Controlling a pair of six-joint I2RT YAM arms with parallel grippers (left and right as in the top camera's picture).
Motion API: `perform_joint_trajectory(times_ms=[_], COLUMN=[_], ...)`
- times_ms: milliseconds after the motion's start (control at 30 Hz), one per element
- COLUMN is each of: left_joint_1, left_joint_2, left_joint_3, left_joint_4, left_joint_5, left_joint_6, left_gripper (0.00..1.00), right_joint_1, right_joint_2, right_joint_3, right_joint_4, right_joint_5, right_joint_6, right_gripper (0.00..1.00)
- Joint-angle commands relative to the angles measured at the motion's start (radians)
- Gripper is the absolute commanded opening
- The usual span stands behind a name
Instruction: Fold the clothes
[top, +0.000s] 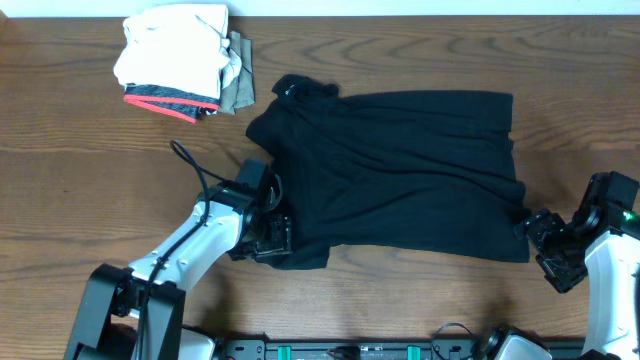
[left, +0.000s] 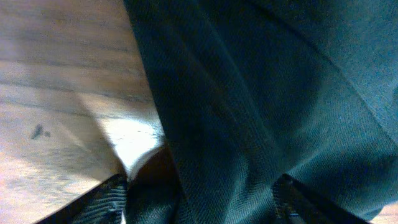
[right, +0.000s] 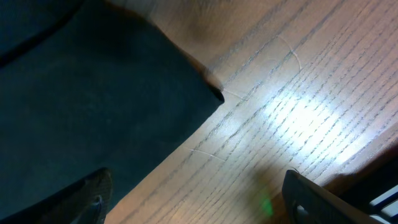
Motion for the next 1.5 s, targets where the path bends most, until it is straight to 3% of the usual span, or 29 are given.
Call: perform_joint_trajectory(times_ms=[0,367,433,633,767,933,1067,1200,1467], left_joint_1=[0.004,0.005,0.005,0.005,0.005,0.005,0.005,0.005,0.005], left_joint_2=[0.008,0.008,0.008,0.007,0.007,0.003,0.000,0.000,0.000], left_joint_3=[-0.005,-0.005,-0.004,0.011,0.045,0.080,0.080,0.080,0.079], left_joint_4=[-0.004,-0.140,-0.166,-0.225,-0.280,-0.333,-0.329,-0.301,-0.223], left_joint_5=[0.063,0.142,0.146,0.144,0.144,0.144,0.144,0.144,0.145], left_joint_6=[0.030,-0.008,-0.014,-0.040,-0.048,-0.051,-0.051,-0.051,-0.051], left_gripper=[0.67,0.23,0.19,0.19,0.30,0.70,0.78,0.93,0.92], right_joint_1=[-0.005,-0.005,-0.005,-0.005,-0.005,-0.005,-0.005,-0.005,-0.005], right_joint_2=[-0.010,-0.010,-0.010,-0.009,-0.009,-0.009,-0.009,-0.007,-0.006], right_joint_3=[0.015,0.015,0.015,0.015,0.015,0.014,0.005,-0.042,-0.129], right_joint_4=[-0.001,0.000,0.000,0.000,-0.006,-0.050,-0.070,-0.020,0.088], right_joint_5=[-0.004,-0.004,-0.004,-0.004,-0.004,0.001,0.000,0.004,0.000], right_joint_6=[-0.016,-0.016,-0.016,-0.016,-0.016,-0.012,0.026,0.032,0.074], right_gripper=[0.86,0.86,0.86,0.86,0.87,0.86,0.87,0.97,0.98])
